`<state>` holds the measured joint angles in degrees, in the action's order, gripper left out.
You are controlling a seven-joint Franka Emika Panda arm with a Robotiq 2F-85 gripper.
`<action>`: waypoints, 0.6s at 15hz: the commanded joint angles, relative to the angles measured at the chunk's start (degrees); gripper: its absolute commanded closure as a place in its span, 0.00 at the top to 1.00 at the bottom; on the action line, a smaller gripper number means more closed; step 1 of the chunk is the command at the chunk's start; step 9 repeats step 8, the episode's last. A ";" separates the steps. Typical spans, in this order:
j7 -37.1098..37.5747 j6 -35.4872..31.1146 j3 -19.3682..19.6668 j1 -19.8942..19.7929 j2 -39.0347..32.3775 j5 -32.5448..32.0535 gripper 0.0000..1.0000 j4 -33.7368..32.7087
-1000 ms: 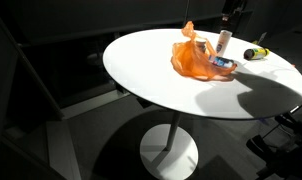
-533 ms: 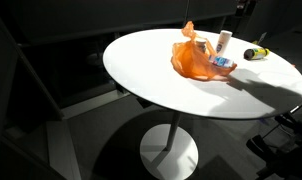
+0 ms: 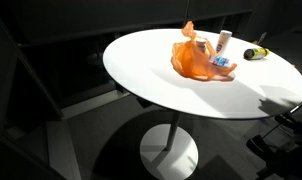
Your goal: Take the white and blue bottle out of the plastic bag and put it on the table
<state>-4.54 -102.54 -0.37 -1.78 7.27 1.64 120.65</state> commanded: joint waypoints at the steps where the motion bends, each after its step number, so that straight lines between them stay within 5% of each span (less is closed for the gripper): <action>1: 2.98 3.49 -0.24 0.88 4.79 -1.77 1.00 1.87; 9: 1.85 3.95 0.18 1.37 3.86 -1.18 1.00 0.97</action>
